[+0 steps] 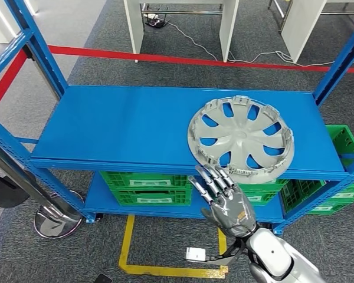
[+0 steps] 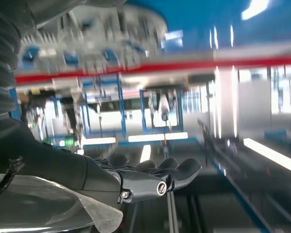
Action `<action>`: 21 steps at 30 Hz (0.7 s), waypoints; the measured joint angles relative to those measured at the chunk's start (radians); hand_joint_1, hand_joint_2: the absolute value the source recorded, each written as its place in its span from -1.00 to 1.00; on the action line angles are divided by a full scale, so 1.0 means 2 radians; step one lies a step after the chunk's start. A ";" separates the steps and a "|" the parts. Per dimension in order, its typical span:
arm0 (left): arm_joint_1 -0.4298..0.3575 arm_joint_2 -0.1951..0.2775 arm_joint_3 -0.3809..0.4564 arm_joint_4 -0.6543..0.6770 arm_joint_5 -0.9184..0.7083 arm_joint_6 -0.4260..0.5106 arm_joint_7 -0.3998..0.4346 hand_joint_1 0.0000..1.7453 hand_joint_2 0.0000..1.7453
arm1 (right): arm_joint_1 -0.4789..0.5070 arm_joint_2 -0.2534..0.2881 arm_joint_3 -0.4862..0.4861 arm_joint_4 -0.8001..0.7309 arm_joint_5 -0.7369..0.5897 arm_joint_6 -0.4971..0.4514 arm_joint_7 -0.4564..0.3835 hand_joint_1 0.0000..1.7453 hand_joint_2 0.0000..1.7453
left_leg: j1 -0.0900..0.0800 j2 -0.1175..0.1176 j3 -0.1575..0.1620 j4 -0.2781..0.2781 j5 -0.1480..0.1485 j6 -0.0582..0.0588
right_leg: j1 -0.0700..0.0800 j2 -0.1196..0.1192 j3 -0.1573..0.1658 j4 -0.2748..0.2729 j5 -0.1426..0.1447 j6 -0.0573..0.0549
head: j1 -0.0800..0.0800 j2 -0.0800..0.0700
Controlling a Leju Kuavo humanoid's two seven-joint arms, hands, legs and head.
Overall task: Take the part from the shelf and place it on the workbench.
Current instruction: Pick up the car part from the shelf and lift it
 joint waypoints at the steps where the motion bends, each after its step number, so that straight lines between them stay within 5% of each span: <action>1: -0.001 0.001 -0.004 0.000 0.008 0.003 0.000 -1.00 -1.00 | 0.000 0.000 0.002 0.006 -0.004 0.006 0.000 -1.00 1.00 | 0.000 0.000 0.000 0.000 0.000 0.000 | 0.000 0.000 0.000 0.000 0.000 0.000 | 0.000 0.000; 21: -0.017 0.014 -0.063 0.001 0.043 0.011 0.003 -1.00 -1.00 | -0.038 0.019 0.015 0.106 -0.017 0.071 0.025 -1.00 1.00 | 0.000 0.000 0.000 0.000 0.000 0.000 | 0.000 0.000 0.000 0.000 0.000 0.000 | 0.000 0.000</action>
